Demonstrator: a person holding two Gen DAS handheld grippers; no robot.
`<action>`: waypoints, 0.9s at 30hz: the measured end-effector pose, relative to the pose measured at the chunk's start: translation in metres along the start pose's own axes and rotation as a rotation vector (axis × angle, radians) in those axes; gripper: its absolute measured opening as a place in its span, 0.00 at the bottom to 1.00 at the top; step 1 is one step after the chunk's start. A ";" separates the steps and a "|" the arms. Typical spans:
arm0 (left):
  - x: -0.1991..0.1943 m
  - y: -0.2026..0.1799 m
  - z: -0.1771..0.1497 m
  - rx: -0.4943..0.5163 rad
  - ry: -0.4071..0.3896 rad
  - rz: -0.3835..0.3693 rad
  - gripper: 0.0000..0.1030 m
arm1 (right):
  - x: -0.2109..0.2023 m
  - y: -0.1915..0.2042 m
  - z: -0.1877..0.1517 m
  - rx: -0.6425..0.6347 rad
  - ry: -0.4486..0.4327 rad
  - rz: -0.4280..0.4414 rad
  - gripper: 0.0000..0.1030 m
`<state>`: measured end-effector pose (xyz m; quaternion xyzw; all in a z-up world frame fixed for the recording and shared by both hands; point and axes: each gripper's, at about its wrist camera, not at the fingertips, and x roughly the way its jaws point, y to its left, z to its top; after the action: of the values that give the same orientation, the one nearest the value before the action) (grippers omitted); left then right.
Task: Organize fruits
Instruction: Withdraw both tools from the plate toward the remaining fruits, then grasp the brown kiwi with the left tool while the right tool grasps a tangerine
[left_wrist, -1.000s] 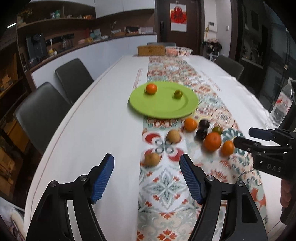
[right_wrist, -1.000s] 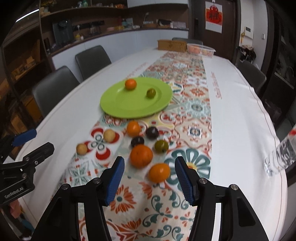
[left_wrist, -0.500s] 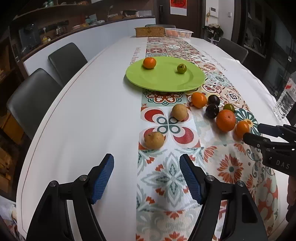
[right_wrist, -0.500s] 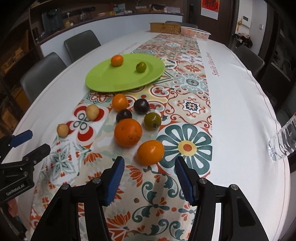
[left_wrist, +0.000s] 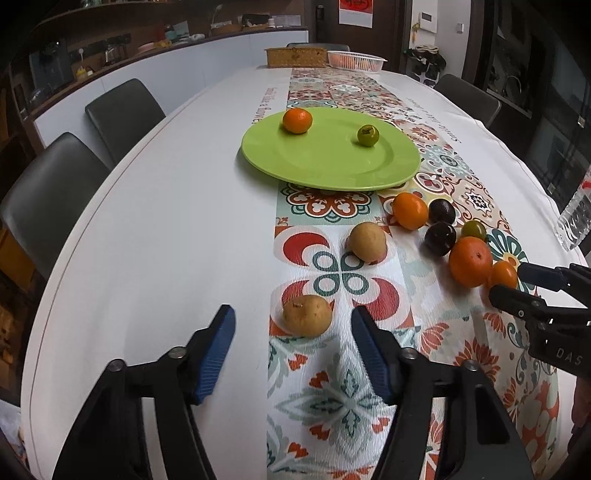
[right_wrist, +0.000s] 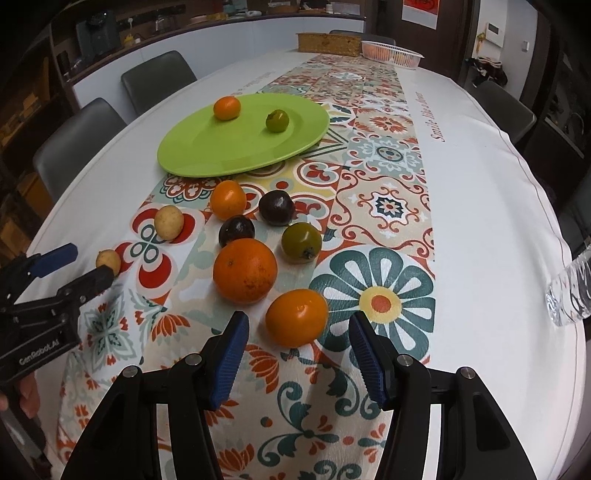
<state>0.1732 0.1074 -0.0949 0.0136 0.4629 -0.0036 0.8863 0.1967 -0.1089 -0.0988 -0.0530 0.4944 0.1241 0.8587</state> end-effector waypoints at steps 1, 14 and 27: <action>0.001 0.000 0.001 -0.003 0.002 -0.006 0.57 | 0.001 0.000 0.000 0.000 0.001 0.000 0.55; 0.015 -0.006 0.004 -0.023 0.054 -0.049 0.28 | 0.009 -0.006 0.002 0.025 0.022 0.049 0.37; -0.013 -0.017 0.005 -0.008 0.004 -0.079 0.28 | -0.011 -0.006 0.003 0.015 -0.026 0.073 0.37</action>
<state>0.1694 0.0903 -0.0814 -0.0083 0.4647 -0.0367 0.8847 0.1955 -0.1160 -0.0879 -0.0268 0.4857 0.1526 0.8603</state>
